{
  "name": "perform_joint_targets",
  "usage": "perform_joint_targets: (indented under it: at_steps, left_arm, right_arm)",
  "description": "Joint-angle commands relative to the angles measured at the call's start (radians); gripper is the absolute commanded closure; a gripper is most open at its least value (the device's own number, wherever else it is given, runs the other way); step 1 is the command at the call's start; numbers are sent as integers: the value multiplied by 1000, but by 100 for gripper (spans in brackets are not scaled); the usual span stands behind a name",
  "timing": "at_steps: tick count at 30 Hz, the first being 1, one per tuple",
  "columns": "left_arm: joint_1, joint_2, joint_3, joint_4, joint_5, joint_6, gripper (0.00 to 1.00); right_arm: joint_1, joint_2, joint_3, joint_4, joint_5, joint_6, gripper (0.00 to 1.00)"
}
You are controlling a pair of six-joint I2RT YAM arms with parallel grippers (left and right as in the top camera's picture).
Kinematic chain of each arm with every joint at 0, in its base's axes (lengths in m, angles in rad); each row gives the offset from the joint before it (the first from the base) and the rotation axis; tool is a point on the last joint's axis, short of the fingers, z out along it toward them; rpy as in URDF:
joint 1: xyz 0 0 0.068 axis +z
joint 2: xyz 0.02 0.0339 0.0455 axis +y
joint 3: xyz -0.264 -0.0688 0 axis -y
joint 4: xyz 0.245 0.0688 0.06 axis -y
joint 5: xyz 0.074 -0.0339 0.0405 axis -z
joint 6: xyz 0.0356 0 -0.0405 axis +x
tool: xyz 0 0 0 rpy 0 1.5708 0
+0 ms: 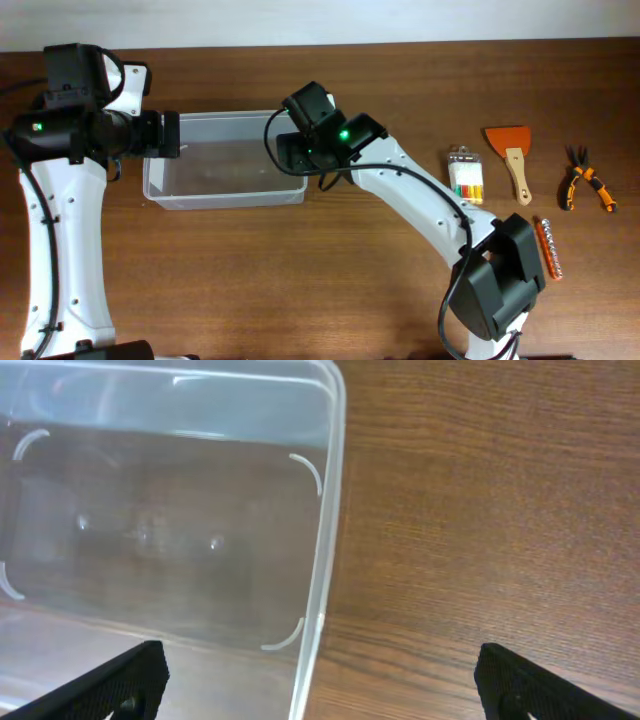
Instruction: Pack container
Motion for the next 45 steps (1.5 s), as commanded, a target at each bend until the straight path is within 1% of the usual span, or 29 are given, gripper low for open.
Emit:
perform_joint_targets:
  at_steps: [1,8,12,20,23,41,45]
  left_arm:
    - [3,11,18,-18,14,-6,1]
    - [3,11,17,-50,14,-6,1]
    - [3,11,17,-61,14,-6,1]
    - [3,11,17,-66,15,-6,1]
    - [3,11,17,-63,15,-6,1]
    - [3,11,17,-69,14,-6,1]
    - [3,11,17,-69,14,-6,1]
  right_arm:
    - [-4,17,28,6,56,37,1]
    - [-5,116,117,-94,72,32,1]
    - [-15,159,164,-119,71,8,1]
    - [-24,203,166,-133,71,2,1]
    - [-24,221,166,-141,71,-44,1]
    - [-25,231,166,-143,71,-42,1]
    - [-26,232,166,-140,71,29,1]
